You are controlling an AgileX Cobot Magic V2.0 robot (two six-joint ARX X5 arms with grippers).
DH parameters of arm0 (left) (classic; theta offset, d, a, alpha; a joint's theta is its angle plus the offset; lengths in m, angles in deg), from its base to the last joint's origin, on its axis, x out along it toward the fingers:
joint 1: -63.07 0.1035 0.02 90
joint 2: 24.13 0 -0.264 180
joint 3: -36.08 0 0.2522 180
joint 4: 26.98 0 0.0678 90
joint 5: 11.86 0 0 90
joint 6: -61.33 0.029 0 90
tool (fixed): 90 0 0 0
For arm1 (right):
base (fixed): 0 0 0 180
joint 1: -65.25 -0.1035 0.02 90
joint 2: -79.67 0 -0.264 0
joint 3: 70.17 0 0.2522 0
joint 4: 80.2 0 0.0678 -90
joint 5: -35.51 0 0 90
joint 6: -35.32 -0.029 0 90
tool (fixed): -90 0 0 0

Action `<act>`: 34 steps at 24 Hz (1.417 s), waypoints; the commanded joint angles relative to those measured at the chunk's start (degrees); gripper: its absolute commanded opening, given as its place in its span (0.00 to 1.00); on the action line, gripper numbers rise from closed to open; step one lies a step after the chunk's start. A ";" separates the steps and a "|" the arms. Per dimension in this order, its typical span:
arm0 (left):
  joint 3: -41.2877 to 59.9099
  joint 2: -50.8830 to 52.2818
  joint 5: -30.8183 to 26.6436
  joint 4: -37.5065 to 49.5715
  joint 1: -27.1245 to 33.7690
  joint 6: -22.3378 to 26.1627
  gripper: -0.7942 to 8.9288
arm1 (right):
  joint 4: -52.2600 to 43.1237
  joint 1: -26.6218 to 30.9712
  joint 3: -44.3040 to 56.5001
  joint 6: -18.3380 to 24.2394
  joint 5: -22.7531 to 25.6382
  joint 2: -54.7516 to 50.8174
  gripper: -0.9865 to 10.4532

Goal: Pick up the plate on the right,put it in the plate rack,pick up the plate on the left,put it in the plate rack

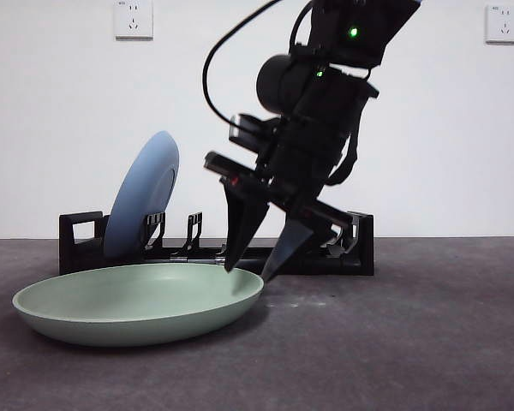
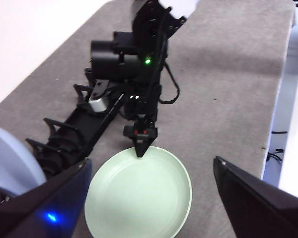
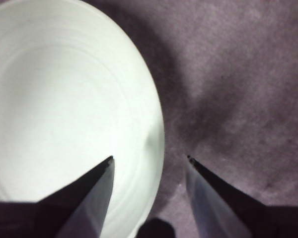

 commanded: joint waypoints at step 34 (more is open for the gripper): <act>-0.02 -11.26 -27.93 -1.42 -30.36 15.98 0.51 | 21.64 8.37 -2.14 2.54 -2.51 -22.93 0.07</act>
